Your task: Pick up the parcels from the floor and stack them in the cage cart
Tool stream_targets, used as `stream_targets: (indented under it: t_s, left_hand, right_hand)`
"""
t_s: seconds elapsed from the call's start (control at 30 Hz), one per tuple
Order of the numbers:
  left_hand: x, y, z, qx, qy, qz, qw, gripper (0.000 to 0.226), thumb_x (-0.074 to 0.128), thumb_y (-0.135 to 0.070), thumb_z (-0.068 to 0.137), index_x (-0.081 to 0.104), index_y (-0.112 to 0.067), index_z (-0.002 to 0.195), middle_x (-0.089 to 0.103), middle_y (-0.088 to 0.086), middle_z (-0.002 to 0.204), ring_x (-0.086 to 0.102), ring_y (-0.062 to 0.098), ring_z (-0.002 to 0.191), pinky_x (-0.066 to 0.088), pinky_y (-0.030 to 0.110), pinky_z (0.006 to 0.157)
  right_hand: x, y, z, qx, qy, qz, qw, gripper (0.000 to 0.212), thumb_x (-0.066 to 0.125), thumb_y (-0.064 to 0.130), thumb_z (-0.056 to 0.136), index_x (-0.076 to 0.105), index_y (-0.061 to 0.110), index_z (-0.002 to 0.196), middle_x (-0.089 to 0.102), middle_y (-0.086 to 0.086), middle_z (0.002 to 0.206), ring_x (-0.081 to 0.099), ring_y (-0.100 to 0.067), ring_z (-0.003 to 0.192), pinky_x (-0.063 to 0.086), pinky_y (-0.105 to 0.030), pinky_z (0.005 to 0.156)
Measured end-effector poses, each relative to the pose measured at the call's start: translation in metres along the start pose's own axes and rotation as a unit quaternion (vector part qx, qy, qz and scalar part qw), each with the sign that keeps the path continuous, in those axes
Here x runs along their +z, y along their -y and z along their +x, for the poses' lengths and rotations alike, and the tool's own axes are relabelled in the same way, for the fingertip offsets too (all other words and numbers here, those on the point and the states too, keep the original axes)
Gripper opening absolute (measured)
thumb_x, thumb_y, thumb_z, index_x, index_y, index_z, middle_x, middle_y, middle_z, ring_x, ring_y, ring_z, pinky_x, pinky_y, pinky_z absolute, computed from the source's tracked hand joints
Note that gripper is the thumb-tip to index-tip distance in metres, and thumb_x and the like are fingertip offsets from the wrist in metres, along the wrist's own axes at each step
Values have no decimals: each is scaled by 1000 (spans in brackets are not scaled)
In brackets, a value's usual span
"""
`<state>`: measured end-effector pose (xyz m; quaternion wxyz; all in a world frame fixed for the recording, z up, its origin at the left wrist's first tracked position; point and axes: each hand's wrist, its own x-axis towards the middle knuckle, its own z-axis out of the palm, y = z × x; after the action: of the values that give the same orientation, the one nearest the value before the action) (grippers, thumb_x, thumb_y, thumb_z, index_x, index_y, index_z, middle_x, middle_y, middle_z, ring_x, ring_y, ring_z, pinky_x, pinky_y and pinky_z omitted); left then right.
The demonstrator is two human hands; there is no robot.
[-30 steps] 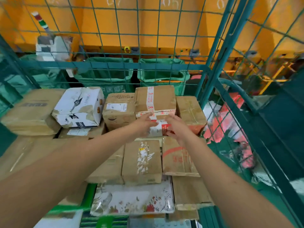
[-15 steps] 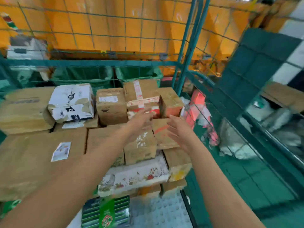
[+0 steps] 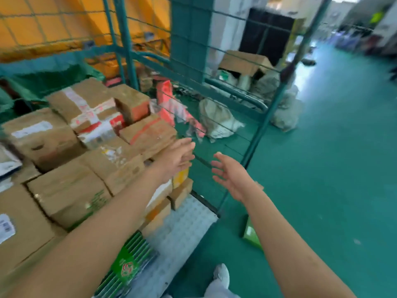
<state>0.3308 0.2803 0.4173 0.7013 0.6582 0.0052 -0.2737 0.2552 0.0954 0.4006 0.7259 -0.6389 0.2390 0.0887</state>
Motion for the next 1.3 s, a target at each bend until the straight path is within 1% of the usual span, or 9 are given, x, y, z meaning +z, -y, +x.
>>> stream_targets:
  t_s: [0.07, 0.13, 0.23, 0.3, 0.43, 0.67, 0.9, 1.07, 1.3]
  left_hand:
    - [33, 3, 0, -5, 35, 17, 999, 23, 63, -38, 101, 59, -38, 124, 62, -4, 138, 67, 15, 108, 53, 33, 88]
    - [67, 8, 0, -4, 67, 31, 997, 27, 62, -36, 102, 57, -35, 129, 62, -7, 135, 66, 18, 116, 55, 35, 94]
    - [120, 17, 0, -17, 110, 54, 992, 29, 62, -35, 102, 57, -33, 130, 64, -8, 132, 66, 18, 116, 52, 39, 104]
    - [152, 23, 3, -24, 134, 66, 988, 25, 62, -34, 102, 58, -33, 126, 64, -6, 132, 67, 18, 112, 51, 41, 105]
    - [229, 41, 7, -44, 186, 86, 978, 25, 63, -34, 101, 60, -32, 126, 65, -3, 131, 67, 18, 107, 52, 40, 102]
    - [405, 81, -6, -64, 304, 165, 936, 33, 61, -39, 102, 55, -29, 132, 61, -2, 133, 65, 21, 118, 52, 44, 107]
    - [548, 115, -21, -65, 385, 223, 893, 40, 61, -41, 102, 53, -27, 138, 60, -2, 133, 64, 21, 119, 52, 45, 107]
    - [624, 139, -29, -70, 436, 265, 857, 40, 61, -42, 101, 53, -26, 137, 61, -1, 134, 64, 21, 119, 52, 44, 106]
    - [716, 175, -28, -81, 500, 333, 796, 42, 62, -43, 100, 54, -27, 138, 61, -4, 133, 65, 21, 118, 52, 43, 105]
  right_hand:
    - [-31, -7, -18, -6, -38, 17, 999, 49, 57, 47, 102, 54, 22, 144, 62, -2, 138, 57, -21, 127, 51, -31, 86]
    - [-63, -12, -33, -11, -72, 40, 997, 48, 58, 47, 101, 56, 22, 142, 64, -2, 136, 59, -19, 123, 51, -32, 88]
    - [-116, -22, -55, -17, -118, 77, 990, 44, 59, 46, 101, 58, 21, 138, 65, -3, 132, 61, -18, 117, 53, -35, 98]
    - [-148, -30, -70, -18, -143, 97, 985, 44, 59, 45, 102, 58, 21, 139, 64, -3, 133, 60, -21, 120, 51, -38, 104]
    - [-222, -49, -109, -14, -196, 119, 973, 45, 58, 46, 102, 57, 20, 139, 64, -5, 134, 61, -20, 117, 50, -35, 93]
    - [-374, -97, -189, 4, -295, 171, 940, 50, 57, 47, 103, 54, 19, 145, 62, -5, 138, 57, -25, 127, 48, -40, 104]
    - [-484, -136, -263, 5, -365, 211, 907, 47, 54, 45, 105, 56, 19, 143, 61, -5, 138, 56, -26, 129, 46, -42, 110]
    - [-537, -167, -310, 15, -422, 248, 872, 46, 54, 45, 105, 57, 18, 142, 61, -6, 138, 57, -27, 128, 47, -43, 110]
    - [-591, -213, -350, 34, -502, 317, 804, 40, 55, 44, 105, 62, 17, 133, 65, -7, 131, 59, -26, 123, 49, -44, 108]
